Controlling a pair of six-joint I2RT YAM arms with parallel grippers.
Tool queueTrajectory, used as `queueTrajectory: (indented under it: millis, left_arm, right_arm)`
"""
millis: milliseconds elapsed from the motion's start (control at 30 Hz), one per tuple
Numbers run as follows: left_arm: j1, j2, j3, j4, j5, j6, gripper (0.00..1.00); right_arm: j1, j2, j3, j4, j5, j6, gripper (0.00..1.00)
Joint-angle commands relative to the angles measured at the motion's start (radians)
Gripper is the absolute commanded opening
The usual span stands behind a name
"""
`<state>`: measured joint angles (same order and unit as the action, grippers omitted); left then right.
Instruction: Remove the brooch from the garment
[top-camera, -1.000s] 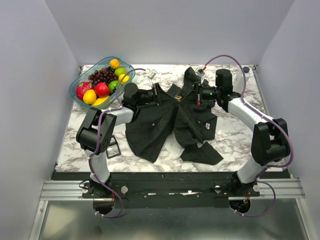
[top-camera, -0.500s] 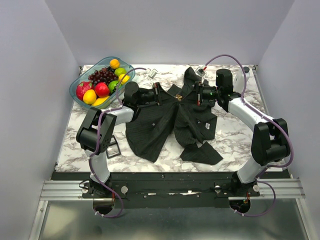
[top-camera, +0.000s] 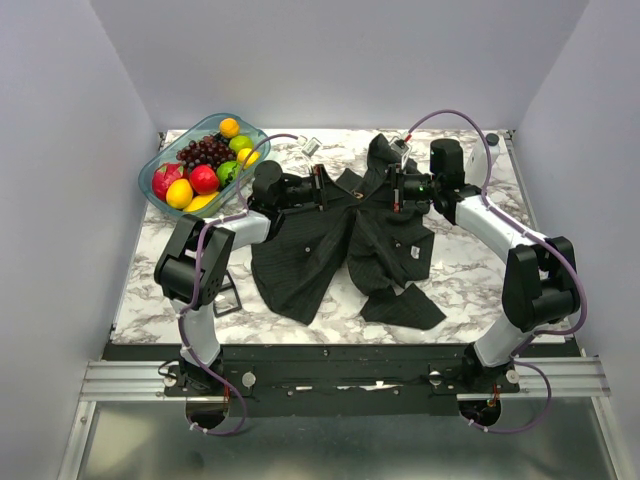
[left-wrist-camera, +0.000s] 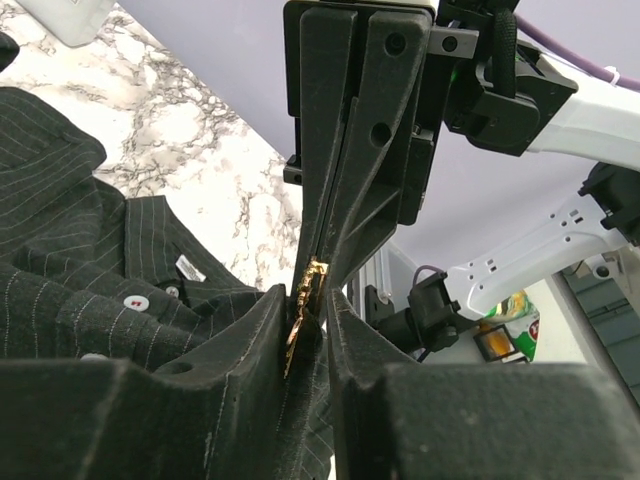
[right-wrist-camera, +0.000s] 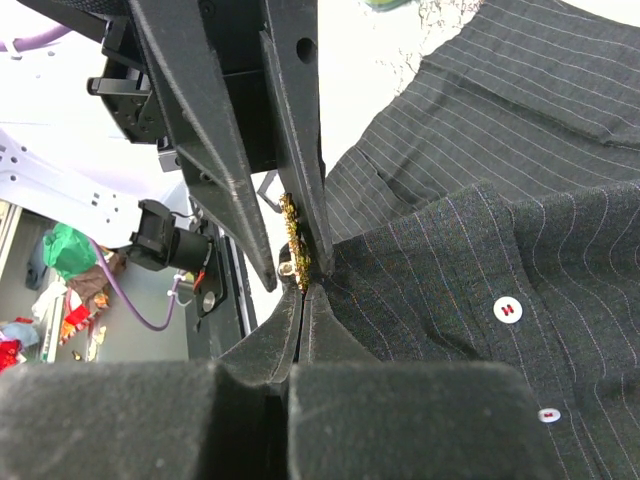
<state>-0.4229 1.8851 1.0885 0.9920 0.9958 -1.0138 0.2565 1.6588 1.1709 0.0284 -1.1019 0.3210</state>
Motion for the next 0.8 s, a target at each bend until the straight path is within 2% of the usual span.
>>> queueTrajectory:
  millis: [0, 100, 167, 233, 333, 467, 633, 700, 767]
  left_arm:
    - [-0.007, 0.019, 0.031, -0.01, 0.004, 0.027, 0.29]
    - [-0.007, 0.022, 0.033, -0.012, 0.006, 0.027, 0.28]
    - [-0.007, 0.02, 0.033, -0.013, 0.006, 0.035, 0.24]
    - [-0.007, 0.019, 0.043, -0.061, -0.005, 0.05, 0.19]
    - [-0.007, 0.019, 0.063, -0.185, -0.034, 0.09, 0.19]
    - [-0.007, 0.025, 0.079, -0.239, -0.083, 0.083, 0.29]
    - [-0.002, 0.02, 0.108, -0.339, -0.135, 0.098, 0.34]
    - [0.003, 0.014, 0.097, -0.296, -0.111, 0.081, 0.39]
    - [0.007, 0.008, 0.071, -0.184, -0.074, 0.055, 0.45]
  right_arm:
    - [0.006, -0.014, 0.01, 0.001, 0.011, -0.007, 0.01]
    - [0.006, -0.013, 0.009, 0.001, 0.014, -0.007, 0.01]
    - [0.007, -0.013, 0.009, 0.002, 0.011, -0.008, 0.01]
    - [0.009, -0.014, 0.013, -0.001, 0.008, -0.017, 0.01]
    - [0.023, -0.025, 0.03, -0.027, 0.016, -0.075, 0.01]
    - [0.055, -0.051, 0.029, -0.088, 0.02, -0.16, 0.01]
    - [0.089, -0.09, 0.0, -0.099, 0.043, -0.183, 0.01]
    - [0.087, -0.093, -0.014, -0.101, 0.054, -0.171, 0.01]
    - [0.087, -0.096, -0.017, -0.104, 0.066, -0.165, 0.01]
